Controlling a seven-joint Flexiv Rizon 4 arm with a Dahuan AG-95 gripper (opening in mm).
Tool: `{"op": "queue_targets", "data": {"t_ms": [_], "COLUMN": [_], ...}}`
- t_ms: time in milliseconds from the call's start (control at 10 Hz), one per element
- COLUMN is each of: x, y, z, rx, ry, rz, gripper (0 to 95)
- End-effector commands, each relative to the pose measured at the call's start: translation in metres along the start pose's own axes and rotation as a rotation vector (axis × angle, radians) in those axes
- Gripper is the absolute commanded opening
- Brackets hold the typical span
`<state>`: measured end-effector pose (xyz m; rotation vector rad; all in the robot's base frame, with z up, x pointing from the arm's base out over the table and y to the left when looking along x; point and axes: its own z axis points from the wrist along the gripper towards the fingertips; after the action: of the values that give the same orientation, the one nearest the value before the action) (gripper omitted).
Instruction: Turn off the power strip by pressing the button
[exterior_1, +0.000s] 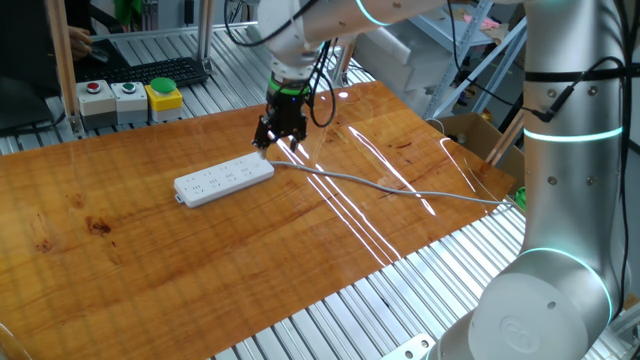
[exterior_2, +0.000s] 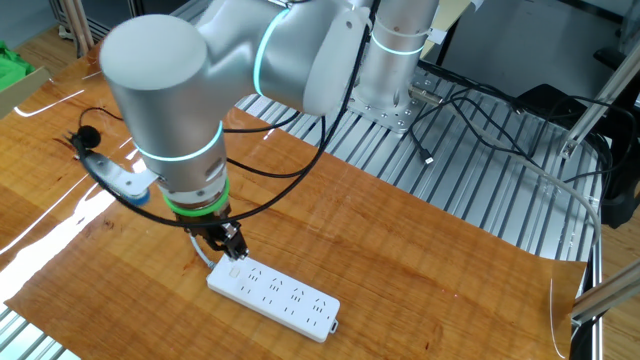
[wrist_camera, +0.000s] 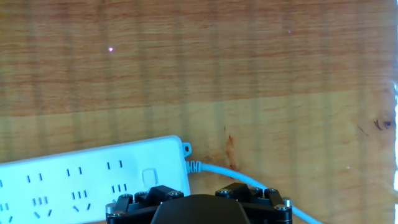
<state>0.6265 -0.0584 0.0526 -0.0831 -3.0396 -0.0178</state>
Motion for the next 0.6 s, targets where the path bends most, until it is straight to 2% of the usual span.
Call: {"op": "queue_targets", "data": {"t_ms": [100,300,400,500,600], "x": [0.0019,-0.0011,-0.0031,-0.0051,-0.0060], "y": [-0.0016,-0.0029,-0.0031,-0.0029,-0.0028], "z": [-0.0029,-0.0053,-0.0055,-0.0050,-0.0047], "rx": [0.012,0.006,0.005,0.003,-0.002], "ry": [-0.006,-0.007,-0.006,-0.008,-0.008], "rz": [0.000,-0.002,-0.006,-0.009,-0.006], "gripper": [76.0,76.0,57.0,57.0,38.0]}}
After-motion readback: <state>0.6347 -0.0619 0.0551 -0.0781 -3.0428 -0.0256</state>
